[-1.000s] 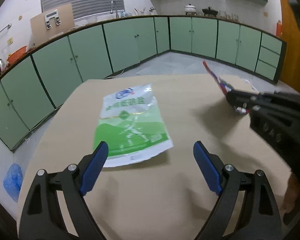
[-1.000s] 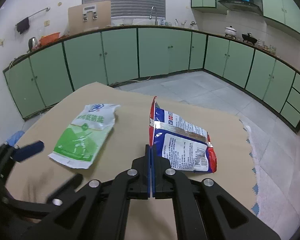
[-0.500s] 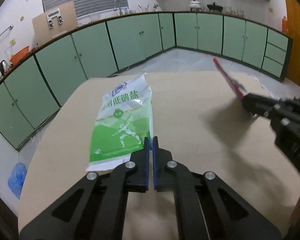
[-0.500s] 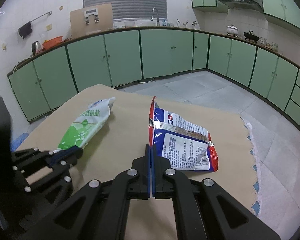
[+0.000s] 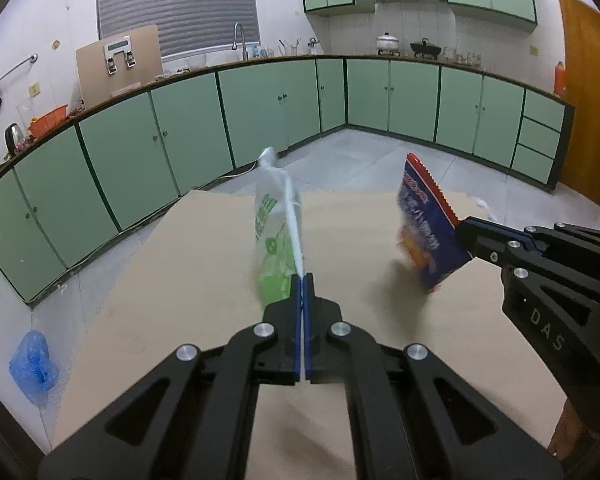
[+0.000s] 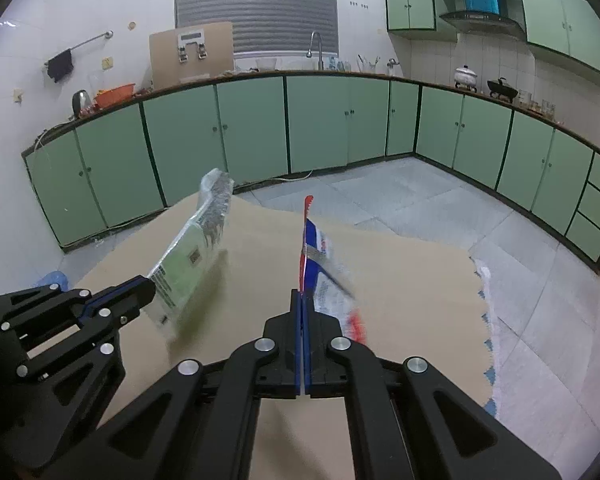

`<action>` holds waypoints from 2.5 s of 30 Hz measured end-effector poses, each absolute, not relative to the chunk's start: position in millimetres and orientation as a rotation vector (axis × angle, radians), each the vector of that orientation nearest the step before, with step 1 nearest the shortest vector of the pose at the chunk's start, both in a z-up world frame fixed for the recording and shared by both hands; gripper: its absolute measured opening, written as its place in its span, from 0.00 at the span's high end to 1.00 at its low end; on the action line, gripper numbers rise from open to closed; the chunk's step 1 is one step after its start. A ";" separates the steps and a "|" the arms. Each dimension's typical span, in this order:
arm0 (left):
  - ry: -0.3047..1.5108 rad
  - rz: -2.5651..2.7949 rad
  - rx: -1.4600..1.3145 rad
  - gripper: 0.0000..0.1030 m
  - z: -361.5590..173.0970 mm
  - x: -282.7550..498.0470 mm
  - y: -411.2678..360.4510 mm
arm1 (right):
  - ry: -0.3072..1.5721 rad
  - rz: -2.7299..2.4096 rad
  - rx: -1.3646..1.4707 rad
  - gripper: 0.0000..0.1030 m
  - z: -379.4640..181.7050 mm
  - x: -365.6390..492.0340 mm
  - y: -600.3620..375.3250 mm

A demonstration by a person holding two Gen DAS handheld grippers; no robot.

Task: Collect trash
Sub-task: 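Grasp the green-and-white salt bag with the left tool while the right tool lifts the snack bag, then carry both bags over to the black bin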

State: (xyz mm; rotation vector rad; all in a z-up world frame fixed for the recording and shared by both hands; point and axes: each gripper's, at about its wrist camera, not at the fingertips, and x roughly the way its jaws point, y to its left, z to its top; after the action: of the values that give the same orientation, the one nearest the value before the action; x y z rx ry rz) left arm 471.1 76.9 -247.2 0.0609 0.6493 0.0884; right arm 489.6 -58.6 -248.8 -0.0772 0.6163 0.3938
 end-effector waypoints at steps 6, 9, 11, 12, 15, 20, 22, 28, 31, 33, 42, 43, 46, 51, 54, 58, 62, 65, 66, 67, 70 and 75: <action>0.619 0.080 0.052 1.00 -222.0 446.0 74.4 | 0.584 0.396 -0.069 0.99 -226.3 468.0 -66.6; 0.602 0.075 0.049 1.00 -209.4 433.3 72.5 | 0.565 0.401 -0.064 0.99 -214.4 453.9 -71.1; 0.591 0.068 0.045 1.00 -200.1 420.6 69.4 | 0.552 0.403 -0.053 0.99 -205.7 442.3 -75.6; 0.586 0.061 0.043 1.00 -195.5 413.2 66.8 | 0.547 0.404 -0.049 0.99 -202.2 436.7 -77.6; 0.572 0.041 0.042 1.00 -183.6 395.6 60.5 | 0.528 0.404 -0.040 0.99 -190.0 418.8 -84.3; 0.546 0.003 0.056 1.00 -164.0 365.5 46.6 | 0.499 0.396 -0.027 0.99 -170.3 389.1 -100.3; 0.535 -0.013 0.061 1.00 -156.2 353.6 39.9 | 0.486 0.388 -0.018 0.99 -162.4 375.4 -110.4; 0.522 -0.062 0.076 1.00 -141.2 320.4 15.7 | 0.473 0.352 0.000 0.99 -151.2 337.2 -141.7; 0.524 -0.090 0.080 1.00 -137.4 304.9 1.2 | 0.474 0.328 0.004 0.99 -149.1 321.1 -156.4; 0.523 -0.102 0.081 1.00 -135.3 296.5 -5.7 | 0.479 0.310 0.006 0.99 -147.6 311.8 -165.8; 0.500 -0.180 0.092 1.00 -121.5 258.1 -36.8 | 0.478 0.244 0.015 0.99 -137.6 269.8 -198.2; 0.497 -0.187 0.094 1.00 -120.8 254.7 -40.6 | 0.478 0.237 0.017 0.99 -137.2 264.8 -202.5; 0.489 -0.222 0.097 1.00 -118.4 242.7 -52.9 | 0.478 0.206 0.016 0.99 -136.1 248.9 -215.2; 0.482 -0.282 0.105 1.00 -118.2 224.9 -72.8 | 0.490 0.143 0.034 0.99 -135.7 225.8 -245.1; 0.486 -0.338 0.110 1.00 -120.9 214.2 -92.4 | 0.497 0.095 0.036 0.99 -136.9 208.8 -263.6; 0.490 -0.408 0.130 1.00 -126.7 202.4 -120.6 | 0.513 0.035 0.043 0.99 -140.7 189.4 -287.3; 0.524 -0.480 0.149 1.00 -144.1 199.1 -150.5 | 0.546 -0.028 0.067 0.99 -151.0 175.9 -314.9; 0.564 -0.522 0.164 1.00 -164.8 202.6 -168.5 | 0.581 -0.066 0.081 0.99 -165.0 172.6 -330.2; 0.585 -0.537 0.173 1.00 -175.0 204.5 -176.9 | 0.595 -0.077 0.087 0.99 -170.8 171.1 -335.2; 0.604 -0.551 0.181 1.00 -183.9 206.0 -182.8 | 0.605 -0.084 0.093 0.99 -175.3 168.7 -341.5; 0.639 -0.577 0.206 1.00 -205.4 208.9 -196.5 | 0.645 -0.107 0.112 0.99 -193.7 167.0 -355.2; 0.712 -0.600 0.228 1.00 -246.2 220.9 -213.9 | 0.718 -0.135 0.141 0.99 -228.3 176.3 -374.1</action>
State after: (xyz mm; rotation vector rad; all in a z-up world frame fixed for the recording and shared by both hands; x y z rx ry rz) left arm 220.9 -213.9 -246.2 0.2278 0.7123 -0.6001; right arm 176.3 -374.1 -228.3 0.1409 0.7177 -0.1346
